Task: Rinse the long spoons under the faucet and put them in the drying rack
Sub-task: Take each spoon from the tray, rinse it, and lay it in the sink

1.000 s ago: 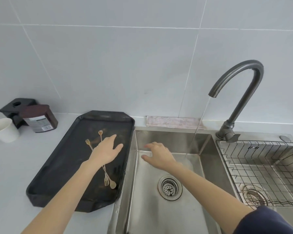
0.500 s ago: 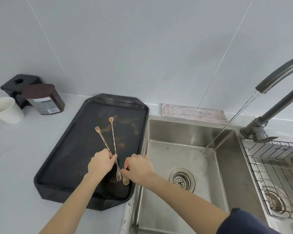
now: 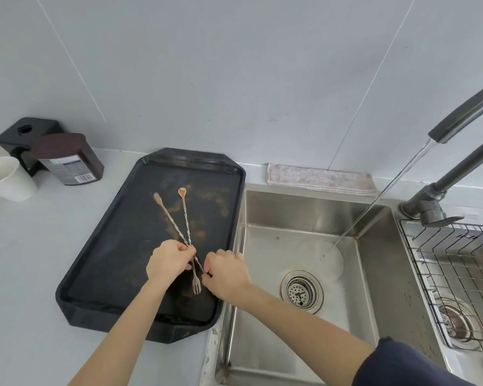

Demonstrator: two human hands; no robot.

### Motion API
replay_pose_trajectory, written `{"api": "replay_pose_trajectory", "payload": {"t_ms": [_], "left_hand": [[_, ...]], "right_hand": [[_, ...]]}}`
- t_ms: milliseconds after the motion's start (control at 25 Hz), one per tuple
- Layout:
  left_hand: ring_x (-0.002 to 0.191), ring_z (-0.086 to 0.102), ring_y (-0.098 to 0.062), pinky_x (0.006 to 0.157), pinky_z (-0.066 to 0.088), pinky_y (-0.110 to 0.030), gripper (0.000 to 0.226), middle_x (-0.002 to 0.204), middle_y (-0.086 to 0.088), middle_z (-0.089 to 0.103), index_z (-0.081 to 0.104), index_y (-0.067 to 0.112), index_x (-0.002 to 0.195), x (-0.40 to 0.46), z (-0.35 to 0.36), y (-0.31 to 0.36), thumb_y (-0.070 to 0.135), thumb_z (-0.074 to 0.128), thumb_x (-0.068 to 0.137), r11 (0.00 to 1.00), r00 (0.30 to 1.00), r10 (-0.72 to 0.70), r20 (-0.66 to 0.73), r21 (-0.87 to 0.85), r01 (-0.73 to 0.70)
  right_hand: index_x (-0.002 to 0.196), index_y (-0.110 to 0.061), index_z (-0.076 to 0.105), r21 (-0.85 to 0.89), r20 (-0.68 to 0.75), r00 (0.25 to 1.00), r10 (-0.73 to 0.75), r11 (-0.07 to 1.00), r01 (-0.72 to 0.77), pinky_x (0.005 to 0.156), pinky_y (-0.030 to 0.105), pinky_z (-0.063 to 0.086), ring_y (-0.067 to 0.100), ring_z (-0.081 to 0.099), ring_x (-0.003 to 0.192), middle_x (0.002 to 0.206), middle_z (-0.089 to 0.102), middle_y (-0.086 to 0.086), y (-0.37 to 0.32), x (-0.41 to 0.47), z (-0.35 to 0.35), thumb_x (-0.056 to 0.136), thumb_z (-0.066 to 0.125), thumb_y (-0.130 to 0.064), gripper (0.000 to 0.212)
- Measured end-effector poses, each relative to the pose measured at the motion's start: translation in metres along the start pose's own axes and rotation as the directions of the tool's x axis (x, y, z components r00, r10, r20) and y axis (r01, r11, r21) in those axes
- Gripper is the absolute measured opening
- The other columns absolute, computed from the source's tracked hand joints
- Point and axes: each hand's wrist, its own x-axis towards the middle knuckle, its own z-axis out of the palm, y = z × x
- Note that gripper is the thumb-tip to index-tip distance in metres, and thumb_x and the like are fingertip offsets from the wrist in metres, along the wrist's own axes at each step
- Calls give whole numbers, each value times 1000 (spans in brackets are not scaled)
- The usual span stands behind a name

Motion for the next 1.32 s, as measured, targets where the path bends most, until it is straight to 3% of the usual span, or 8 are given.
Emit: {"api": "replay_pose_trajectory", "payload": {"t_ms": [120, 320, 560, 720, 840, 1000, 1120, 1320], "left_hand": [[65, 63, -6, 76, 49, -29, 19, 67, 5, 65, 59, 19, 69, -10, 2, 14, 22, 56, 87, 950, 998, 54, 29, -309, -43], [71, 63, -4, 58, 45, -16, 13, 76, 5, 65, 58, 22, 76, -41, 15, 50, 15, 57, 87, 856, 975, 188, 120, -506, -103], [61, 64, 2, 75, 49, -20, 12, 77, 3, 67, 67, 13, 90, -81, 55, 110, 18, 57, 88, 788, 926, 332, 178, -592, -169], [48, 62, 9, 49, 45, -2, 21, 79, 0, 65, 62, 5, 108, -110, 87, 162, 13, 53, 91, 700, 896, 398, 198, -697, -157], [53, 62, 4, 52, 47, -7, 26, 94, -7, 65, 61, 3, 113, -120, 108, 201, 14, 53, 91, 674, 892, 399, 213, -727, -128], [57, 64, 6, 63, 47, -11, 24, 96, -1, 67, 63, 12, 110, -125, 125, 246, 23, 53, 91, 647, 864, 437, 248, -754, -111], [54, 65, 6, 58, 49, -10, 14, 85, 2, 69, 64, 17, 98, -128, 133, 269, 22, 54, 90, 622, 858, 459, 229, -773, -126], [46, 62, 5, 46, 47, -5, 8, 73, 2, 65, 62, 11, 93, -129, 146, 281, 13, 55, 90, 624, 871, 453, 191, -766, -157]], "right_hand": [[105, -6, 56, 114, -54, 998, 25, 993, -19, 92, 40, 41, 32, 57, 101, 108, 63, 14, 9, -8, -11, 90, 50, -14, 18], [102, -8, 56, 264, -129, 979, 155, 957, -116, 84, 35, 46, 34, 59, 97, 106, 66, 12, 44, -39, -25, 89, 47, -13, 16], [100, -13, 58, 373, -127, 936, 329, 890, -262, 81, 31, 47, 28, 62, 98, 102, 71, 5, 106, -85, -44, 86, 49, -14, 16], [90, -17, 57, 402, -128, 906, 403, 856, -324, 84, 34, 50, 29, 62, 97, 96, 72, 9, 150, -115, -58, 85, 49, -13, 10], [84, -22, 53, 443, -131, 885, 446, 825, -350, 80, 31, 50, 27, 65, 93, 93, 73, 10, 180, -137, -67, 86, 50, -14, 8], [78, -27, 48, 503, -117, 843, 526, 763, -406, 70, 26, 46, 19, 65, 81, 87, 71, 1, 217, -164, -71, 86, 53, -18, 13], [79, -25, 51, 511, -117, 830, 545, 750, -420, 62, 21, 44, 10, 59, 62, 82, 65, -1, 240, -173, -74, 85, 54, -15, 12], [74, -26, 50, 568, -108, 843, 528, 728, -383, 61, 23, 50, 12, 61, 56, 75, 62, -3, 253, -175, -75, 85, 55, -12, 18]]}}
